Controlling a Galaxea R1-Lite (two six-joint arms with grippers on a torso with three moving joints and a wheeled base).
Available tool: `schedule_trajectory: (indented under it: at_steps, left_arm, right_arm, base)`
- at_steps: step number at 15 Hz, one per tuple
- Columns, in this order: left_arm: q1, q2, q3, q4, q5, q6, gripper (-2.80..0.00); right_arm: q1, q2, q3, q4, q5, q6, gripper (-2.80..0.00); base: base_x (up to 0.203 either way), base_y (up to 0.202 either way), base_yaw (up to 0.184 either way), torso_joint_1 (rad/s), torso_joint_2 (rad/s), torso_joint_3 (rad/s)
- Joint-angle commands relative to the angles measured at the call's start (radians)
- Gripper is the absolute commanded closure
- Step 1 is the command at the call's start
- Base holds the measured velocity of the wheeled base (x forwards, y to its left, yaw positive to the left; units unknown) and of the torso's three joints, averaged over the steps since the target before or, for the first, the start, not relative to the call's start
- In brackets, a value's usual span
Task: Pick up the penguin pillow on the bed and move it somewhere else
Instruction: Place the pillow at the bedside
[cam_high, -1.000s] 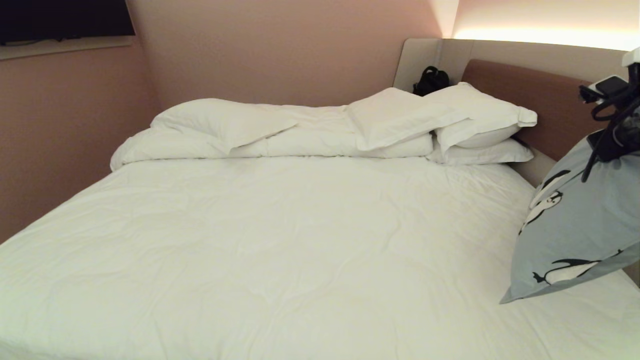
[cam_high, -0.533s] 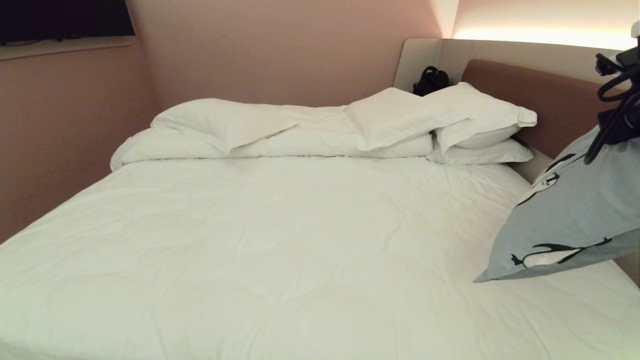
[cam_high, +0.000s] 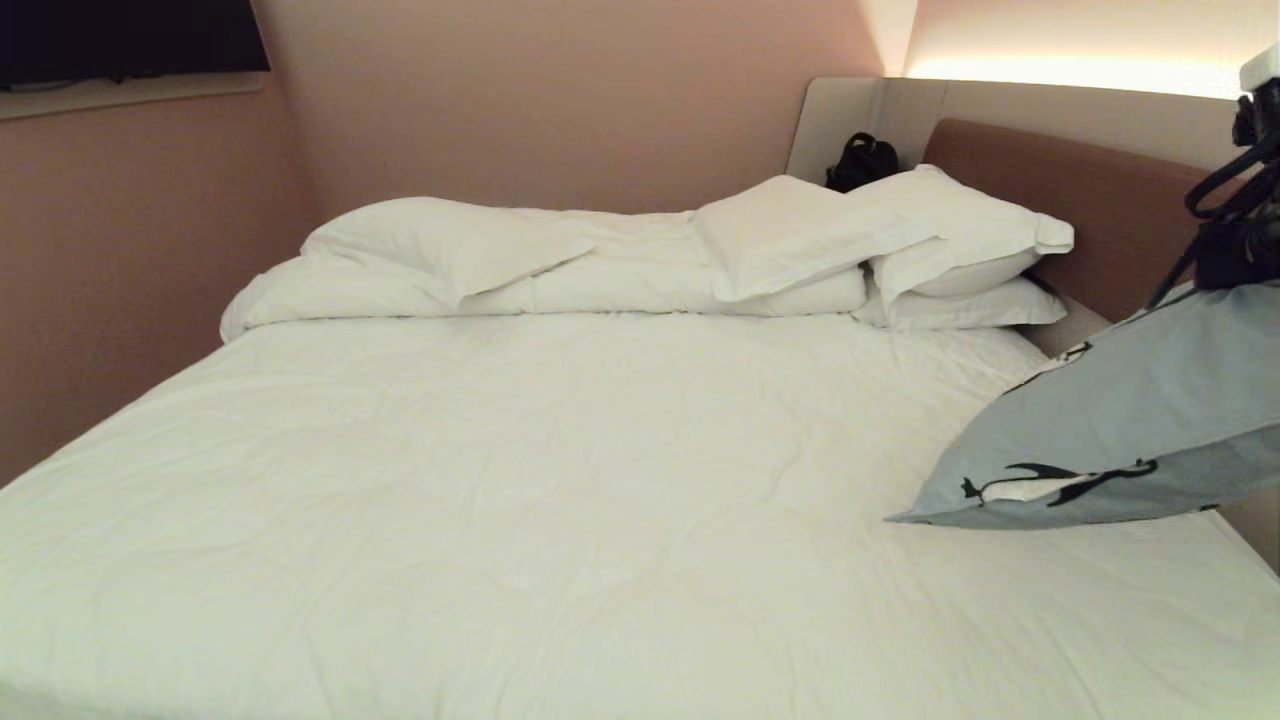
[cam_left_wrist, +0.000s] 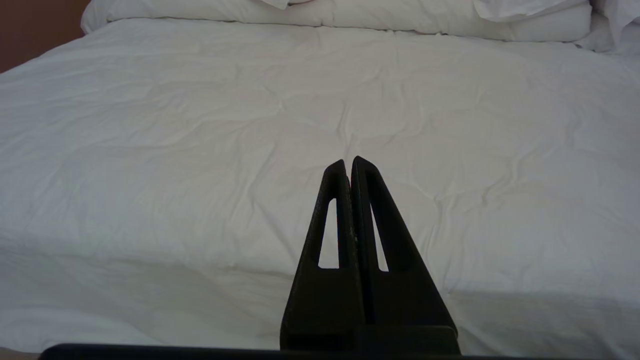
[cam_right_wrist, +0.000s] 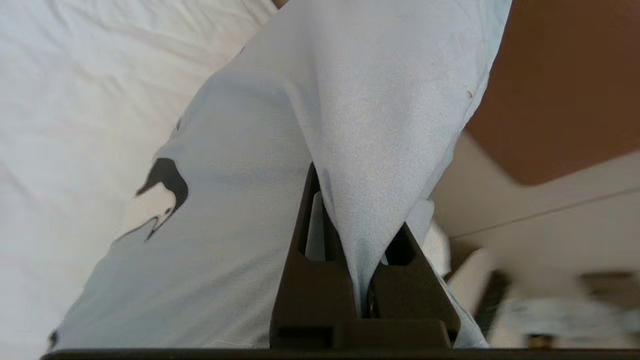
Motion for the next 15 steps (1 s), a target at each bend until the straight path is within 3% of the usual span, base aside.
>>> schedule_trajectory:
  at_steps: [1,6,8,12,15]
  left_arm:
    - [0.0,0.0,0.0,0.0,0.0,-0.002,0.0]
    - [0.0,0.0,0.0,0.0,0.0,-0.001,0.0]
    - [0.0,0.0,0.0,-0.001,0.0,-0.001,0.0]
    - [0.0,0.0,0.0,0.0,0.0,-0.001,0.0]
    - [0.0,0.0,0.0,-0.001,0.0,-0.001,0.0]
  right_arm:
    - [-0.001,0.013,-0.001,0.006,0.0,0.346,0.0]
    - [-0.047,0.009,-0.007,0.103,0.007,0.536,0.0]
    - [-0.075,-0.006,-0.007,0.128,0.044,0.611,0.0]
    - [-0.109,-0.064,-0.007,0.142,0.223,0.704,0.0]
    - [-0.133,-0.115,-0.008,0.165,0.477,0.722,0.0]
  base:
    - [0.0,0.0,0.0,0.0,0.0,0.0]
    - [0.0,0.0,0.0,0.0,0.0,0.0]
    - [0.0,0.0,0.0,0.0,0.0,0.0]
    - [0.0,0.0,0.0,0.0,0.0,0.0]
    - [0.0,0.0,0.0,0.0,0.0,0.0]
